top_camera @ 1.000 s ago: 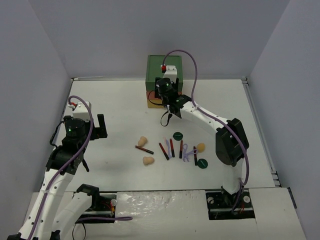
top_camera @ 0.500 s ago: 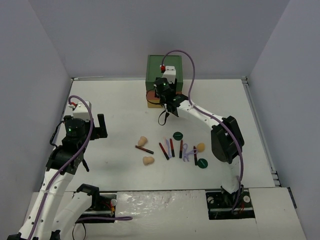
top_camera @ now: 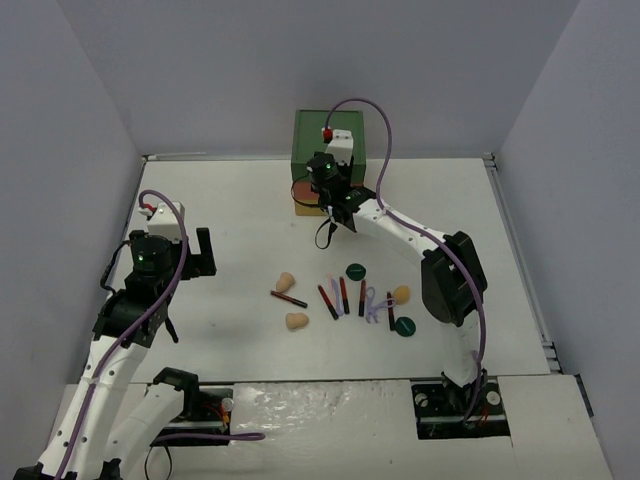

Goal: Organize the makeup

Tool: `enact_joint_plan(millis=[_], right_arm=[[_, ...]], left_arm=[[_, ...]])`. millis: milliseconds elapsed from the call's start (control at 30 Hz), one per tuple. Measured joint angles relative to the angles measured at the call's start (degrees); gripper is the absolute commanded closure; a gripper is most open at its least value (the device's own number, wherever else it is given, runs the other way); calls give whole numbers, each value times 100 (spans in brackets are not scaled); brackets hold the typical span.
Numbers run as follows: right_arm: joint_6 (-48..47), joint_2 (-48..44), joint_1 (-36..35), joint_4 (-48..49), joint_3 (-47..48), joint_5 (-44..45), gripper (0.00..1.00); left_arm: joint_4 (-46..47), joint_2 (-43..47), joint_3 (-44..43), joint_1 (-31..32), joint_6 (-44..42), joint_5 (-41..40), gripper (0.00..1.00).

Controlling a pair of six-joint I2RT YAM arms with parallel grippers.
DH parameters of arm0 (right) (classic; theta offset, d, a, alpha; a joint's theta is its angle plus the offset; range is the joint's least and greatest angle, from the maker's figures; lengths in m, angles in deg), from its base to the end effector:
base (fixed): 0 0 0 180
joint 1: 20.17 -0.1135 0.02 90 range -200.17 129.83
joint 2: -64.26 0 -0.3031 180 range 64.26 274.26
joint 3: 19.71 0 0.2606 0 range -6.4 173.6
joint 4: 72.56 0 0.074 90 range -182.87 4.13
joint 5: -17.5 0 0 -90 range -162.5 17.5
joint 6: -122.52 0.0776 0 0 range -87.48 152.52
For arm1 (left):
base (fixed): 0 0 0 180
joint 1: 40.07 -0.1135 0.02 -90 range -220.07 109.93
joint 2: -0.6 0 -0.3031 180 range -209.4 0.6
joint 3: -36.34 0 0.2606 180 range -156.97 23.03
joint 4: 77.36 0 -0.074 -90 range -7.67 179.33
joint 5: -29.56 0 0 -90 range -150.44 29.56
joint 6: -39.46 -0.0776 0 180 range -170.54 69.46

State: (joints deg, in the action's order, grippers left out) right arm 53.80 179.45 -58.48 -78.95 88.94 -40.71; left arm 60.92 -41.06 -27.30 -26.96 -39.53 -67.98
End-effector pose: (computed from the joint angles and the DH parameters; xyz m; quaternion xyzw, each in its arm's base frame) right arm 0.4525 0.3054 0.3268 0.0573 0.7693 0.1118 0.6264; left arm 0.1750 -0.0303 0.3615 -0.0229 0.8166 -0.0674 0.5728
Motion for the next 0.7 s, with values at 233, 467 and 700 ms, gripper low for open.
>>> enact_joint_plan(millis=[233, 467, 700], right_arm=[[26, 18, 0, -1, 79, 43, 75], [62, 85, -8, 16, 144, 92, 92], [134, 92, -11, -4, 128, 84, 100]], left_arm=[[0, -12, 0, -3, 0, 11, 3], [0, -22, 0, -8, 0, 22, 3], [0, -24, 0, -11, 0, 24, 3]])
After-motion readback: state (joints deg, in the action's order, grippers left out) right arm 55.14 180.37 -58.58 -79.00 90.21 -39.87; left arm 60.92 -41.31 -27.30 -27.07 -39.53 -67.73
